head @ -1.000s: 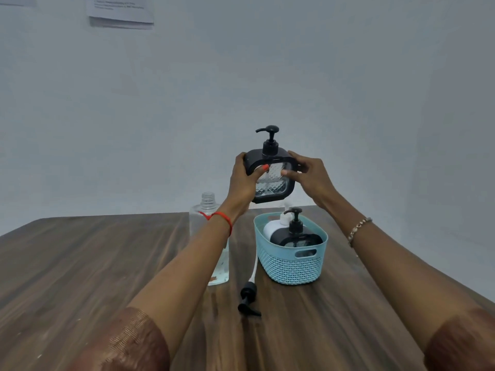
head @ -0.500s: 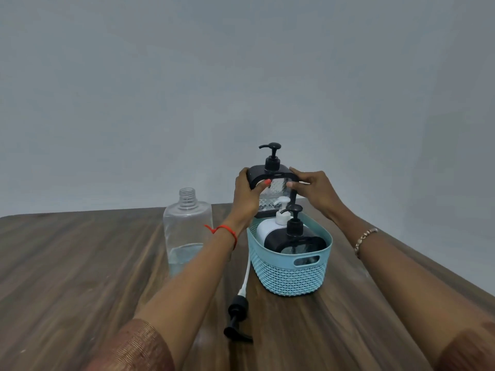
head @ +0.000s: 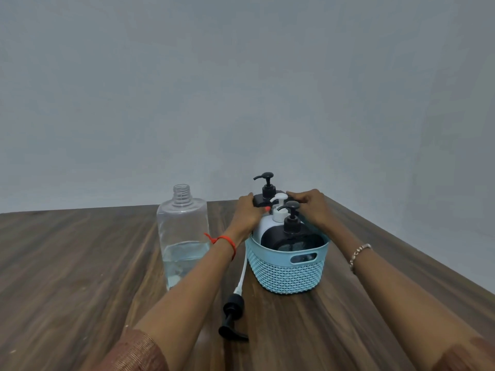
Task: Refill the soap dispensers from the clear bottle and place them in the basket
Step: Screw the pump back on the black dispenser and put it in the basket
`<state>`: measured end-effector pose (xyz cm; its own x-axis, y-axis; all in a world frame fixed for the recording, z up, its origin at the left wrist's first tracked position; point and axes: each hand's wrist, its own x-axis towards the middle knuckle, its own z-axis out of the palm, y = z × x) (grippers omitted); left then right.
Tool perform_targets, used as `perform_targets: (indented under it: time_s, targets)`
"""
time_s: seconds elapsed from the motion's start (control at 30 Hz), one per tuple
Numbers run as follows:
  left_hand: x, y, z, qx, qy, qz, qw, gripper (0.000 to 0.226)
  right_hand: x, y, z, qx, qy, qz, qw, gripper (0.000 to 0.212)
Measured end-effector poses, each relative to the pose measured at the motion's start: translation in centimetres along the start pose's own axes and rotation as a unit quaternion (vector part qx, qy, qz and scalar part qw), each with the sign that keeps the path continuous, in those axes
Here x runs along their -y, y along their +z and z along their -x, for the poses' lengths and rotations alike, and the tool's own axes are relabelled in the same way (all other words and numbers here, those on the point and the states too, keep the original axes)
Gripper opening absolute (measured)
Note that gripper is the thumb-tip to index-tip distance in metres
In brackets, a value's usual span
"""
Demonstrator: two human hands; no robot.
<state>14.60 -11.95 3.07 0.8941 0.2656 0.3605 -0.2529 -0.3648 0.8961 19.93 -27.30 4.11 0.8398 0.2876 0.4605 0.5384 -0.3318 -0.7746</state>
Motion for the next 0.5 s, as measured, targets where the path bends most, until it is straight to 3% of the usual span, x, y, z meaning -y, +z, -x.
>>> perform_targets:
  time_s: [0.03,0.17,0.27,0.4,0.5]
  targets:
    - [-0.1,-0.1,0.1,0.007,0.000,-0.024,1.000,0.005,0.0,0.0,0.1,0.015,0.002,0.018,1.000,0.024]
    - [-0.6,-0.2,0.5,0.025,0.019,-0.106,0.994,0.040,0.3,-0.2,0.1,0.062,0.007,0.099,0.993,0.031]
    - [-0.8,-0.2,0.5,0.036,0.014,-0.140,0.989,0.041,0.6,-0.4,0.3,0.083,0.000,0.118,0.990,0.025]
    - [-1.0,-0.2,0.6,0.054,0.012,-0.169,0.984,0.041,1.0,-0.4,0.5,0.088,0.014,0.152,0.984,0.043]
    - [-1.1,-0.1,0.6,0.065,0.009,-0.191,0.979,0.040,0.6,-0.4,0.1,0.088,0.039,0.188,0.977,0.038]
